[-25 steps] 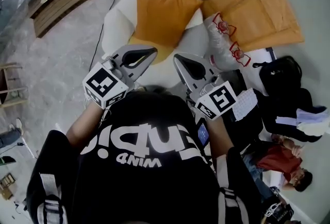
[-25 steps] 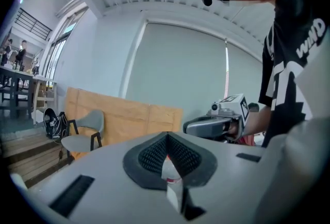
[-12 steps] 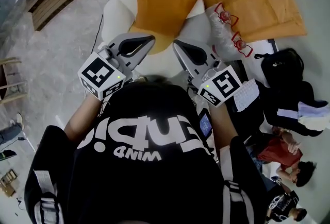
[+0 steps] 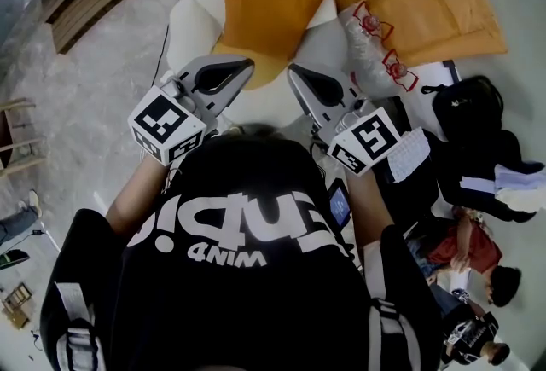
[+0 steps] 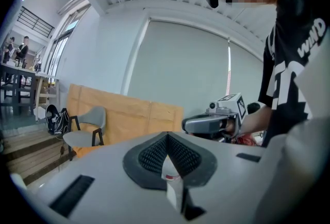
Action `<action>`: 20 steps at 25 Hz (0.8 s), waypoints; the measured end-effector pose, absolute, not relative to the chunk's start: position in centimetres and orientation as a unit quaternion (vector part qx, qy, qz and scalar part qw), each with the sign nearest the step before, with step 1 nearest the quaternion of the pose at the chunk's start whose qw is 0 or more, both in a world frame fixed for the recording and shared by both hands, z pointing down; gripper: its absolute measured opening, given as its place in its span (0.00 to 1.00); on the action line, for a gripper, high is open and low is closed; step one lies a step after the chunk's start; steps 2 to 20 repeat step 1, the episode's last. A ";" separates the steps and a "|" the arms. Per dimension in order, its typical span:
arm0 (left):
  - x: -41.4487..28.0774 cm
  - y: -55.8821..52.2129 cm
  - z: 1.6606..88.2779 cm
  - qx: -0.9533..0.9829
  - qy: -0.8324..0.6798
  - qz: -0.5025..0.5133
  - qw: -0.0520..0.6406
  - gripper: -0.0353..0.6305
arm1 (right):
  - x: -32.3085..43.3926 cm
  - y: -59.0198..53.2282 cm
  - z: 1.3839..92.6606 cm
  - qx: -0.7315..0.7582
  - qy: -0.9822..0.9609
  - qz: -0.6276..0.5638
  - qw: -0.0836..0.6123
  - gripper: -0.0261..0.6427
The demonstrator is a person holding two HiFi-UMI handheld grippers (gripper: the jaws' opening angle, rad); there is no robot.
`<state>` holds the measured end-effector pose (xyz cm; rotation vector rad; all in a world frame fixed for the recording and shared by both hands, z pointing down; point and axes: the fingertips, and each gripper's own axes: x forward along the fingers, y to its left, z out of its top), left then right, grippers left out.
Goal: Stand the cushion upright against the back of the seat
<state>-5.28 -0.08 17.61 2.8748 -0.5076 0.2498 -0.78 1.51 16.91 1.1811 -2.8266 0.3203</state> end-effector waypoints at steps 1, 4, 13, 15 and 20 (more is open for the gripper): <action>-5.2 -0.1 17.6 0.976 -0.171 0.085 0.106 0.06 | -0.7 1.5 17.0 0.384 -0.917 0.105 0.031 0.07; -5.2 -0.1 17.6 0.976 -0.171 0.085 0.106 0.06 | -0.7 1.5 17.0 0.384 -0.917 0.105 0.031 0.07; -5.2 -0.1 17.6 0.976 -0.171 0.085 0.106 0.06 | -0.7 1.5 17.0 0.384 -0.917 0.105 0.031 0.07; -5.2 -0.1 17.6 0.976 -0.171 0.085 0.106 0.06 | -0.7 1.5 17.0 0.384 -0.917 0.105 0.031 0.07; -5.2 -0.1 17.6 0.976 -0.171 0.085 0.106 0.06 | -0.7 1.5 17.0 0.384 -0.917 0.105 0.031 0.07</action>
